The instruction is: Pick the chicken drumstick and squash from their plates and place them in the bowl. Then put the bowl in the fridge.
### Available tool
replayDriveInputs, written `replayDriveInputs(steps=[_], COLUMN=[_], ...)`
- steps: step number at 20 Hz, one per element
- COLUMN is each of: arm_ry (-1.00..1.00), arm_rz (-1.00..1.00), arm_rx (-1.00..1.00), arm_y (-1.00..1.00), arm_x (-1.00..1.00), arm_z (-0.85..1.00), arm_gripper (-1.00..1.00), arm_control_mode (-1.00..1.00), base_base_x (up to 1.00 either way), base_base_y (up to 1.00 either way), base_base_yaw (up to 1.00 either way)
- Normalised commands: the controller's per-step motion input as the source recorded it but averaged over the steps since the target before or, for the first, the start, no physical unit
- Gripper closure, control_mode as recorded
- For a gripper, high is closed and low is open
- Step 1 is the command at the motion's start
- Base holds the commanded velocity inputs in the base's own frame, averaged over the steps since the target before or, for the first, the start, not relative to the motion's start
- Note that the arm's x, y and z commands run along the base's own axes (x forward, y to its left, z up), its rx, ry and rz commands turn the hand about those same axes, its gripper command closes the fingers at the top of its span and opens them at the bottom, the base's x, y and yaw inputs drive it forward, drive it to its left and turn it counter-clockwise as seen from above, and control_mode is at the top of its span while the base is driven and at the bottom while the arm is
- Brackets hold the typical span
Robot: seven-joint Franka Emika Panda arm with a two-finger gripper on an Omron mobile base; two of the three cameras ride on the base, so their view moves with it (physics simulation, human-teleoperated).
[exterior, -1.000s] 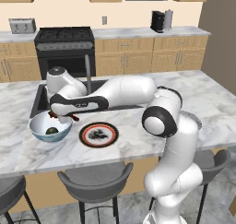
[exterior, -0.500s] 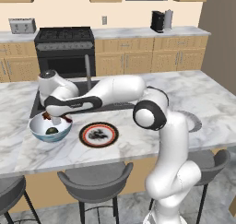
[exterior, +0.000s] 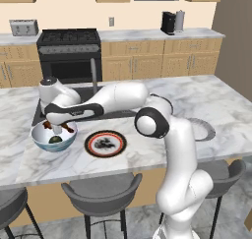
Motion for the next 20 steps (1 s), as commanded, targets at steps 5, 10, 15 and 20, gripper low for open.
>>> replayDriveInputs(steps=[5,10,15,20], arm_ry=[0.02,0.05,0.05,0.06], arm_rz=[0.00,0.00,0.00,0.00], arm_rx=[0.06,0.05,0.02,0.00], arm_y=[0.10,0.08,0.07,0.09], arm_x=[0.24,0.14,0.09,0.15], arm_z=[-0.25,-0.27,-0.20,-0.17], arm_gripper=[1.00,1.00,1.00,1.00], arm_control_mode=[-1.00,-1.00,-1.00,-1.00], base_base_x=[0.00,0.00,0.00,0.00], base_base_y=[0.00,0.00,0.00,0.00], base_base_yaw=[0.00,0.00,0.00,0.00])
